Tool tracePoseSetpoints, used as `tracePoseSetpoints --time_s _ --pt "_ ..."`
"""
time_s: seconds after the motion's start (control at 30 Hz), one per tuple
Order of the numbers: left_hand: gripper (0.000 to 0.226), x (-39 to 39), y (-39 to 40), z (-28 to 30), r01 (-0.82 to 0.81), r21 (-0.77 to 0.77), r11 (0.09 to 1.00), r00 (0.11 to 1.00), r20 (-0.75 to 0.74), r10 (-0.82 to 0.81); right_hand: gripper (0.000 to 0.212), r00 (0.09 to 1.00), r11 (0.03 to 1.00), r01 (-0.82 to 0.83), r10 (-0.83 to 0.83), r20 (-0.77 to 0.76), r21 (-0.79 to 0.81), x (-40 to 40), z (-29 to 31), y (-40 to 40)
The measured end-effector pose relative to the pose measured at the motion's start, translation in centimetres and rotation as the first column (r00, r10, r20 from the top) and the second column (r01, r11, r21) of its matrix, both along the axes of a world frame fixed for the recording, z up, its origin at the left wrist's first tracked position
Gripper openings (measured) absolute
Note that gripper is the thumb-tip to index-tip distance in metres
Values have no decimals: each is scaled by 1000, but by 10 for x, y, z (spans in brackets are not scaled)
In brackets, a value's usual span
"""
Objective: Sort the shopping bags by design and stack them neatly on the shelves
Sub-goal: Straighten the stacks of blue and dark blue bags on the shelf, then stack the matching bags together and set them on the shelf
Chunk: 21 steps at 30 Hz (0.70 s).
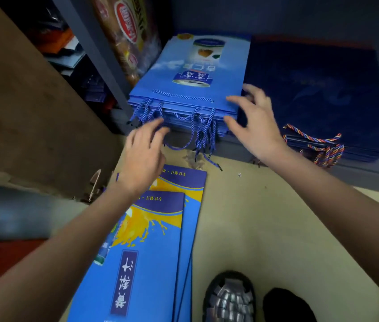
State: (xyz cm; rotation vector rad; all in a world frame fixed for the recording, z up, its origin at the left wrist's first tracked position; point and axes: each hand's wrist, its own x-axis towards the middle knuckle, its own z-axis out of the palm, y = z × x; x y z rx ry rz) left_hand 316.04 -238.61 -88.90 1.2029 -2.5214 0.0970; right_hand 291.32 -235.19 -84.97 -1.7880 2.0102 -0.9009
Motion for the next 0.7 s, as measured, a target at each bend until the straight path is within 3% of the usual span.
tracePoseSetpoints --time_s 0.07,0.1,0.17,0.23,0.27,0.33,0.4,0.47,0.57,0.7 --pt "61 16 28 -28 47 236 971 992 100 -72 20 994 983 34 -14 109 -180 7 -11 22" --pt "67 24 37 -39 1 394 919 975 205 -88 17 985 990 37 -13 170 -140 14 -23 34" --pt "85 36 47 -54 -249 586 771 894 446 -50 25 947 984 4 -61 314 178 36 -55 54" --pt "101 44 52 -62 -471 631 617 851 509 129 58 902 835 -98 -155 403 541 61 -83 69" --pt "105 50 56 -66 -538 644 545 838 480 260 72 888 777 -128 -187 420 616 74 -94 74" --pt "108 66 67 -73 -634 649 421 768 459 447 92 890 752 -158 -171 422 640 98 -107 76" --pt "109 81 77 -81 -693 634 342 702 489 517 108 906 733 -167 -149 395 660 121 -111 76" --pt "109 88 83 -85 -700 632 333 693 489 530 111 867 753 -148 -213 451 641 136 -113 75" --pt "107 92 82 -86 -683 645 342 710 479 516 107 739 829 -26 -360 570 558 148 -114 74" --pt "104 104 84 -81 -641 708 296 690 363 626 103 602 797 82 -518 608 598 164 -115 74"
